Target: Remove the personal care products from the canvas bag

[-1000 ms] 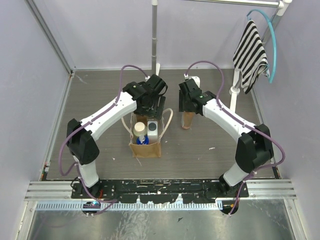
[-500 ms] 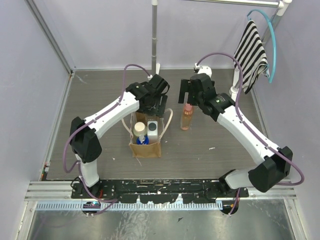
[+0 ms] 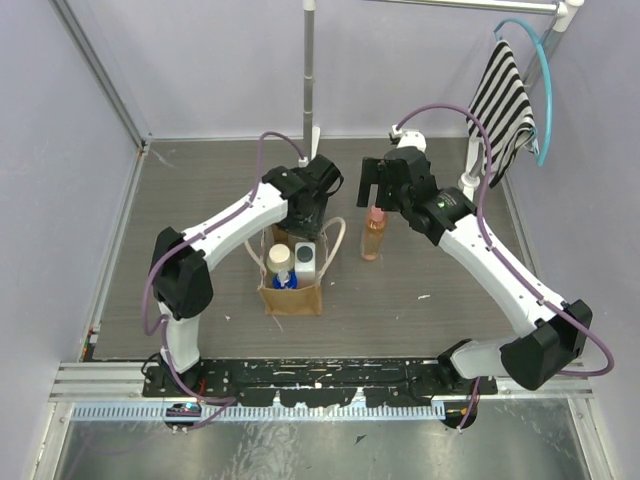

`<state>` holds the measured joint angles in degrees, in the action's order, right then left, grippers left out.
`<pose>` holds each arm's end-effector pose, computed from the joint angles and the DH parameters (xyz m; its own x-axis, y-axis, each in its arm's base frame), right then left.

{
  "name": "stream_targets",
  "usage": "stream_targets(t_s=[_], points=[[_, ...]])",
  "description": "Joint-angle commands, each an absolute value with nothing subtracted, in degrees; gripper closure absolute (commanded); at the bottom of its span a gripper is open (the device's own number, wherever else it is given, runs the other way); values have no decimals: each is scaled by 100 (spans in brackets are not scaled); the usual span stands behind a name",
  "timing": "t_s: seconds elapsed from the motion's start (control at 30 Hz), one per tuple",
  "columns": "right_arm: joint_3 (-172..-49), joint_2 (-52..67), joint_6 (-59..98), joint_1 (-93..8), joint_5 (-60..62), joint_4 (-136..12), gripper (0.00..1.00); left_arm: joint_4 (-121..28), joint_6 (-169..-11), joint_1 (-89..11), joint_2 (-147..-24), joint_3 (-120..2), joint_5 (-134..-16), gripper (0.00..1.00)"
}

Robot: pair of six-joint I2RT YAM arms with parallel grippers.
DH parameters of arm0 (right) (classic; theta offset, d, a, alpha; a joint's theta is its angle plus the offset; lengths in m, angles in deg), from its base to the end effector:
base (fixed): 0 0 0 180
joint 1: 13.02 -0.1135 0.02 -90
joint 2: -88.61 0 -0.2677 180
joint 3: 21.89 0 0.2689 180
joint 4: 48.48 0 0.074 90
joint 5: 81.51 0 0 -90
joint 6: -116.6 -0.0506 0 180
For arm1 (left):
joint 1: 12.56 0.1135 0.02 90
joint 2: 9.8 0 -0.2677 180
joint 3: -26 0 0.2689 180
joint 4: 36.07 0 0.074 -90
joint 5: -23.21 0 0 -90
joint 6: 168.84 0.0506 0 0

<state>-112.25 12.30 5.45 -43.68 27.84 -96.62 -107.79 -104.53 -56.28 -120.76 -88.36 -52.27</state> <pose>0.2824 0.1479 0.3706 -0.5381 0.0768 -0.8394 -0.0546 0.9906 0.1256 0.3193 -0.2878 0.2651 -0.8662 0.2477 -0.4339 0.2515 0.9666 0.0498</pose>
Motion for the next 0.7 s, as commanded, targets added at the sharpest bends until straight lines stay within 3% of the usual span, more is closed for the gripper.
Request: stream_targets(t_s=[0.0,0.17,0.3,0.67], points=[[-11686,1460,668,-4825,2600,-9636,4,-11499,-10161,-5619,-11702,-9879,-4550,100],[-12442,1271,606,-6294,3662,-9972,4,-12295,-10088,-5617,-11294,-11079,-4151,100],[-12606,1206,462,-6704,3791,-9956,7,-12432,-10081,-5496,-10767,-11546,-3940,96],[-12039,546,102,-7317,3129,-9540,10,-12464,-10407,-4413,-9671,-11123,-2906,100]])
